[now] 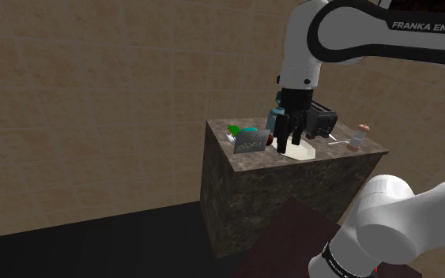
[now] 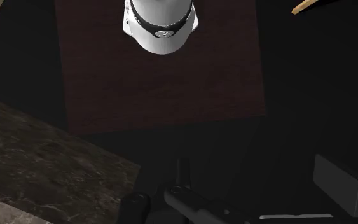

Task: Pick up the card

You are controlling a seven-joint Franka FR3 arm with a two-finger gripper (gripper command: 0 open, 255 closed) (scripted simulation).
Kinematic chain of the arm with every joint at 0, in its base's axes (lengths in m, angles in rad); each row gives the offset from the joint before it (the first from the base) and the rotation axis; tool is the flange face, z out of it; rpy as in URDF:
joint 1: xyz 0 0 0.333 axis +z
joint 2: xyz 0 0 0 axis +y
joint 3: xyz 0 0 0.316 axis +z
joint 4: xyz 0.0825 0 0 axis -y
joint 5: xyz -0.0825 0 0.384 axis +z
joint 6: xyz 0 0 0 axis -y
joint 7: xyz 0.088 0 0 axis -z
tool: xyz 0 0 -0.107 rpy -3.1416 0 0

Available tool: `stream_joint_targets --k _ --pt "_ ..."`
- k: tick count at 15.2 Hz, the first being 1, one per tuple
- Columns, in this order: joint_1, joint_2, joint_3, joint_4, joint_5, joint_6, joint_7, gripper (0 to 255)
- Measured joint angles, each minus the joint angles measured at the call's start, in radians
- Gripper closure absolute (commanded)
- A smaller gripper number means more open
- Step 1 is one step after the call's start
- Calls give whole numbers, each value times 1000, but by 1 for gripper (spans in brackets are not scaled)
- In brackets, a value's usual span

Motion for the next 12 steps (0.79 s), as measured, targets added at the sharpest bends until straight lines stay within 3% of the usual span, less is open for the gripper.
stream_joint_targets --k 3,12 --pt "0 5 -30 -13 -27 24 -56 0" --pt "5 83 -258 -58 -195 207 -471 0"
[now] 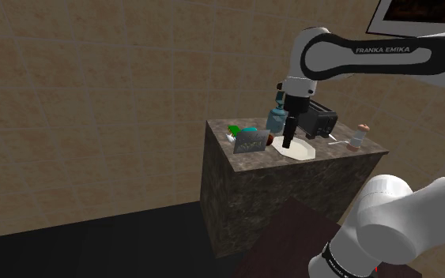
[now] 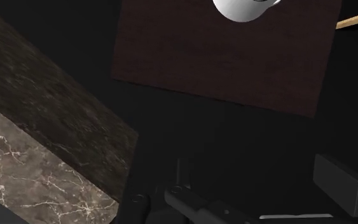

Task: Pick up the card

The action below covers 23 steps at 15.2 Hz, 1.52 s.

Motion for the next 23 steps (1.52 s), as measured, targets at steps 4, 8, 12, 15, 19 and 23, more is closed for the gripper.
stream_joint_targets --k 4,8,12,15,19,23 --pt "18 99 -108 29 -42 103 -191 0" --pt "50 216 -211 76 -46 201 -383 0" --pt "92 357 -312 151 -4 287 -591 0" --pt "126 481 -378 231 67 331 -756 0" --pt "147 685 -437 366 219 365 -997 0" --pt "105 877 -434 528 377 342 -1220 0"
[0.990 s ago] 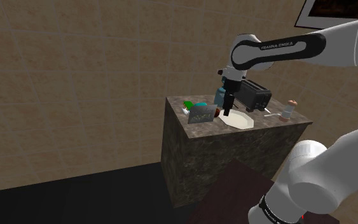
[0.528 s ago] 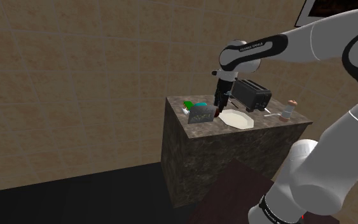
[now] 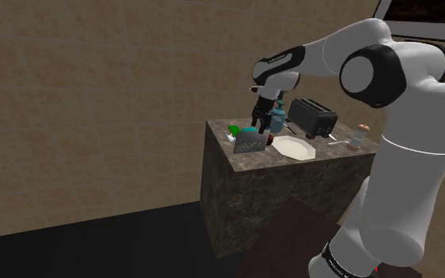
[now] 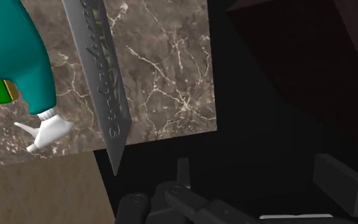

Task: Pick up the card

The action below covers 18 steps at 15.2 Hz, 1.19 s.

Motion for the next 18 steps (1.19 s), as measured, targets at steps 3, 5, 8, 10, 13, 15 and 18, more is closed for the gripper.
stream_joint_targets --k 3,5,8,10,13,15,18 --pt "-63 137 33 139 100 -35 -141 0" --pt "-105 223 64 234 155 -58 -213 0" --pt "-165 339 114 381 217 -95 -299 0" --pt "-200 402 140 469 244 -119 -335 0" --pt "-210 431 152 478 259 -103 -355 0" --pt "-215 446 158 477 267 -89 -364 0" --pt "-216 460 163 467 276 -67 -372 255"
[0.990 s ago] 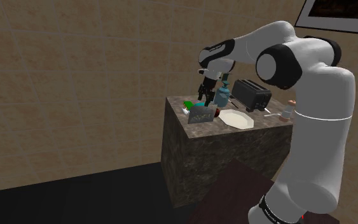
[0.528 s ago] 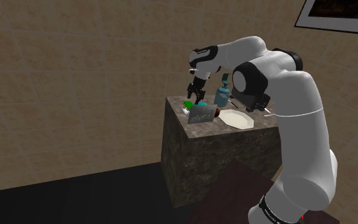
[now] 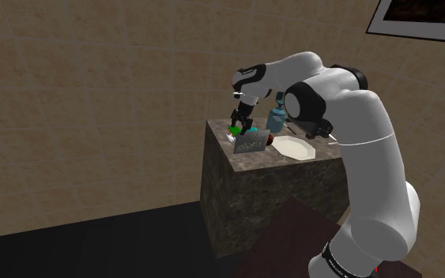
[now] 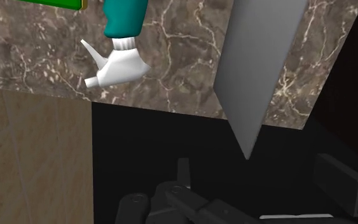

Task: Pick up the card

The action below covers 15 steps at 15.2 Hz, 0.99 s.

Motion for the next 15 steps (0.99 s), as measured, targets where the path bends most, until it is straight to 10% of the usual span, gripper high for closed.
stream_joint_targets --k 15 --pt "1 -18 -7 18 -12 -32 13 255"
